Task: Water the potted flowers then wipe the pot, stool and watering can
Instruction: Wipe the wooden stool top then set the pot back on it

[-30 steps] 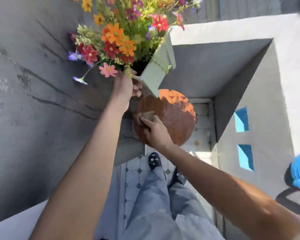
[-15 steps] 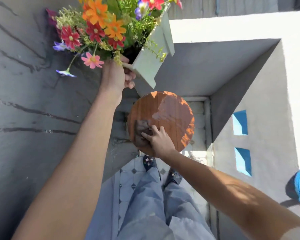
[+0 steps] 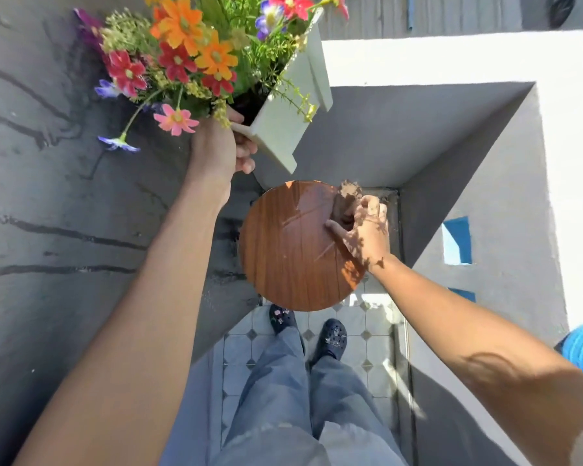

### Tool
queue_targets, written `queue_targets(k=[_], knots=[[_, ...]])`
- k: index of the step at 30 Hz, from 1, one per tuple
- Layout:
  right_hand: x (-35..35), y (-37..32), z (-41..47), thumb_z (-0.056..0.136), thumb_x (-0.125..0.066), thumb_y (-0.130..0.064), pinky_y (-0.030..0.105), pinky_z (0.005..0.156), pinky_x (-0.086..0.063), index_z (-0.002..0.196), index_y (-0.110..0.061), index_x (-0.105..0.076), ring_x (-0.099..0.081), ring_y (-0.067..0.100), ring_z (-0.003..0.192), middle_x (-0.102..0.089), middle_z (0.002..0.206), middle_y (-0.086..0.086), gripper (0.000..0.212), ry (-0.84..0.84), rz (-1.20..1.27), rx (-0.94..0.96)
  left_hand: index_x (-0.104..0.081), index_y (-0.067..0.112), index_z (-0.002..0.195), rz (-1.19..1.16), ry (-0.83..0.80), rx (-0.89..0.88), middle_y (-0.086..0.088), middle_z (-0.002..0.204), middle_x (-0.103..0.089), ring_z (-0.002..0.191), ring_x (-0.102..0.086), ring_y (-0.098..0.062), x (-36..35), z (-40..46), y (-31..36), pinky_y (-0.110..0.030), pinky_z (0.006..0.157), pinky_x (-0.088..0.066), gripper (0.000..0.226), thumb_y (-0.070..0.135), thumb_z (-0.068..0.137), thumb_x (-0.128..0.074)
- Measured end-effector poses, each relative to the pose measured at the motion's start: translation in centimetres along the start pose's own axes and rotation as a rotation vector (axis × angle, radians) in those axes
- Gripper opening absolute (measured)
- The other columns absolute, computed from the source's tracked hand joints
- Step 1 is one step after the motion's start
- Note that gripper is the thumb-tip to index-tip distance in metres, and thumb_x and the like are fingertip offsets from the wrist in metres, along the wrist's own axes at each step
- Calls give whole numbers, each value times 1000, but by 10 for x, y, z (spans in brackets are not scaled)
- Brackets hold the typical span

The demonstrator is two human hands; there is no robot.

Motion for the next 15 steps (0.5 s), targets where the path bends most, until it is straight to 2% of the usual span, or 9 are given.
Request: queue_targets(k=[1, 2, 4, 5, 6, 8, 10, 13, 15], knots=[[-15, 0, -5, 99, -44, -50, 10, 82, -47, 121, -12, -49, -51, 21, 114, -43, 91, -7, 44, -77, -59, 14, -52, 6, 76, 1, -2, -1, -11, 59, -47, 39, -35, -10, 0, 0, 1, -23, 40, -26, 19, 7, 88, -37], [-25, -5, -11, 103, -37, -42, 14, 83, -49, 130, -9, -47, -49, 25, 124, -39, 88, -7, 44, -118, -33, 61, -52, 6, 79, 2, -2, -1, -12, 60, -46, 39, -35, -11, -1, 0, 2, -23, 40, -26, 18, 6, 88, -37], [-37, -21, -20, 100, -46, -32, 35, 106, -38, 131, -9, -51, -40, 30, 135, -43, 94, -1, 39, -186, -34, 132, -52, 6, 76, 6, 0, -3, -12, 61, -46, 40, -34, -11, -1, 1, 4, -23, 40, -25, 19, 6, 88, -37], [-31, -27, -19, 97, -53, -30, 40, 106, -33, 127, -12, -54, -41, 31, 130, -49, 104, 2, 35, -56, 7, 100, -51, 7, 74, 9, 2, -4, -11, 61, -45, 40, -34, -11, -1, 1, 4, -23, 40, -25, 19, 6, 88, -37], [-31, -45, -23, 94, -57, -28, 41, 103, -33, 126, -15, -54, -43, 30, 122, -51, 114, 5, 34, 13, 74, 161, -51, 7, 75, 11, 4, -4, -11, 61, -45, 41, -34, -11, -1, 2, 4, -23, 40, -25, 19, 6, 88, -37], [-45, -87, -46, 96, -56, -29, 43, 95, -44, 135, -17, -50, -45, 27, 110, -51, 120, 7, 41, -17, 177, 307, -49, 8, 81, 7, 12, 1, -11, 61, -45, 41, -34, -11, -1, 3, 3, -23, 40, -25, 14, 7, 88, -37], [-72, -129, -77, 96, -59, -27, 46, 86, -51, 137, -11, -52, -48, 31, 101, -54, 117, 12, 45, -85, 160, 526, -48, 7, 87, 13, 24, 6, -10, 62, -46, 40, -35, -11, -1, 6, 3, -23, 40, -26, 12, 7, 87, -36], [-100, -166, -99, 87, -70, -22, 41, 76, -52, 134, -9, -57, -51, 31, 92, -55, 114, 13, 50, -142, 60, 775, -48, 6, 93, 33, 44, 7, -10, 63, -46, 39, -36, -11, 1, 11, 4, -23, 41, -27, 15, 6, 87, -35], [-97, -178, -91, 90, -66, -21, 40, 76, -52, 135, -9, -55, -51, 30, 93, -54, 116, 12, 48, -136, 39, 871, -48, 5, 90, 46, 53, 0, -10, 64, -47, 39, -37, -11, 2, 14, 6, -23, 41, -28, 15, 5, 87, -34]])
Point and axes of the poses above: each hand's wrist, its own z-axis towards the middle knuckle, its own x-axis out of the back of the hand, y = z × x, the point moved 8 cm from there along z, towards the middle knuckle
